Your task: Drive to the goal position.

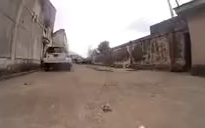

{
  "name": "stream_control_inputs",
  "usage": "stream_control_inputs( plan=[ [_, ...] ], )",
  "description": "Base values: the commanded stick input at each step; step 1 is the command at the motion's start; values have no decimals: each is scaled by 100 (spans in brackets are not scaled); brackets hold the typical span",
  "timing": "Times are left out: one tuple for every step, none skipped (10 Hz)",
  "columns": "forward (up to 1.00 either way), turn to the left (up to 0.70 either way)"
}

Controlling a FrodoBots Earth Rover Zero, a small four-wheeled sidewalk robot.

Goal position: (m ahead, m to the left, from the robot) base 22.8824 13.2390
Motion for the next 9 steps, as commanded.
stream_control_inputs(
  plan=[
    [30, 0],
    [30, 0],
    [30, 0],
    [30, 0],
    [30, 0],
    [30, 0],
    [30, 0],
    [30, 0],
    [30, 0]
  ],
)
